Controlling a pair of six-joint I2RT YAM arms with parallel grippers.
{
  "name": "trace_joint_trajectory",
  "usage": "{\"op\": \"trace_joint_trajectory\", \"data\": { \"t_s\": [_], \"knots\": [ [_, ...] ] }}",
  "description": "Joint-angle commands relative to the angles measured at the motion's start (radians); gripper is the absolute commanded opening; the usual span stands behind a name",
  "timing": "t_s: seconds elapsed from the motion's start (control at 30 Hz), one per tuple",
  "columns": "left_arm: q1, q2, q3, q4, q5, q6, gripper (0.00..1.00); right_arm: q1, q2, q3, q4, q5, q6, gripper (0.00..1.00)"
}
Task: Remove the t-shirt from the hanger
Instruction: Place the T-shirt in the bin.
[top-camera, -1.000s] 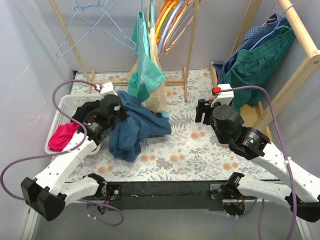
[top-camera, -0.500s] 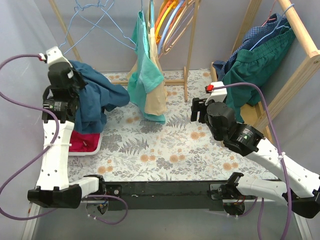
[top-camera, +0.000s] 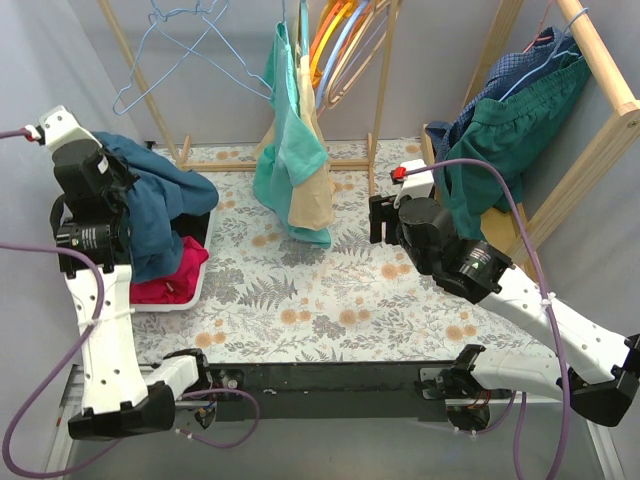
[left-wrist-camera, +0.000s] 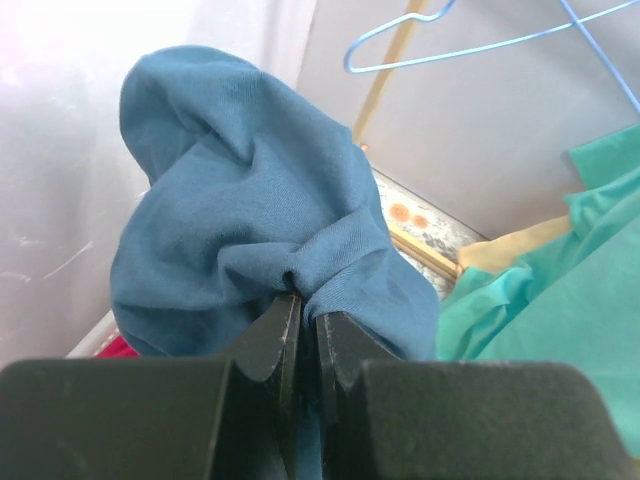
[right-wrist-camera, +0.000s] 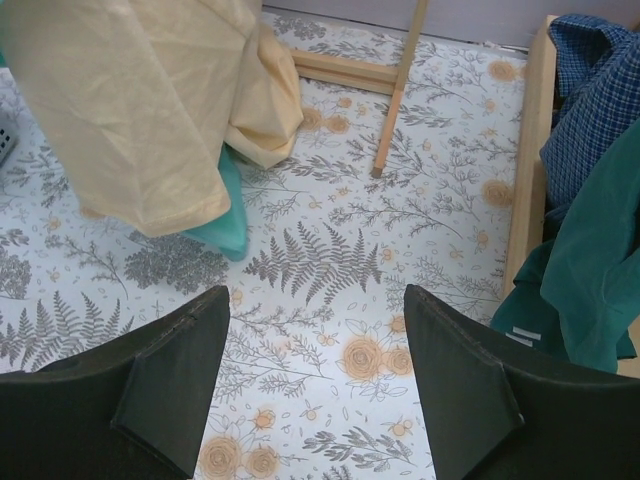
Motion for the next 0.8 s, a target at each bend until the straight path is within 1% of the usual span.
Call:
{"op": "trace_joint_trajectory", "data": {
  "t_s": [0.0,0.07,0.1,0.2,0.23,0.33,0.47,0.6,0.73,0.77],
  "knots": [
    [0.006,-0.071,-0.124,0.018,-0.063,0.001,0.00,-0.001,-0.004,0.037,0.049,-0.029,-0.013,0.78],
    [0.009,-0.088,-0.201,0.039,-0.063,-0.037,0.00,-0.003,-0.011,0.023,0.055,-0.035,-0.005,0.78],
    [0.014,-0.099,-0.274,0.065,-0.059,-0.057,0.00,-0.001,-0.024,0.014,0.058,-0.037,-0.004,0.77],
    [0.038,-0.079,-0.365,0.110,-0.027,-0.128,0.00,-0.001,-0.044,-0.012,0.066,-0.038,0.003,0.77],
    [0.048,-0.071,-0.414,0.125,0.010,-0.143,0.00,-0.003,-0.047,-0.015,0.063,-0.037,0.003,0.77],
    [0.094,-0.036,-0.496,0.200,0.075,-0.194,0.00,-0.003,-0.062,-0.023,0.062,-0.029,0.003,0.77],
    [0.129,0.030,-0.521,0.286,0.121,-0.215,0.00,-0.001,-0.084,-0.038,0.065,-0.023,0.001,0.77],
    [0.138,0.117,-0.543,0.313,0.141,-0.231,0.00,-0.001,-0.097,-0.060,0.084,-0.023,0.004,0.77],
    [0.163,0.197,-0.635,0.377,0.164,-0.258,0.00,-0.001,-0.099,-0.070,0.092,-0.029,0.010,0.77],
    [0.167,0.238,-0.668,0.398,0.170,-0.263,0.00,-0.001,-0.099,-0.072,0.092,-0.031,0.010,0.77]
  ]
}}
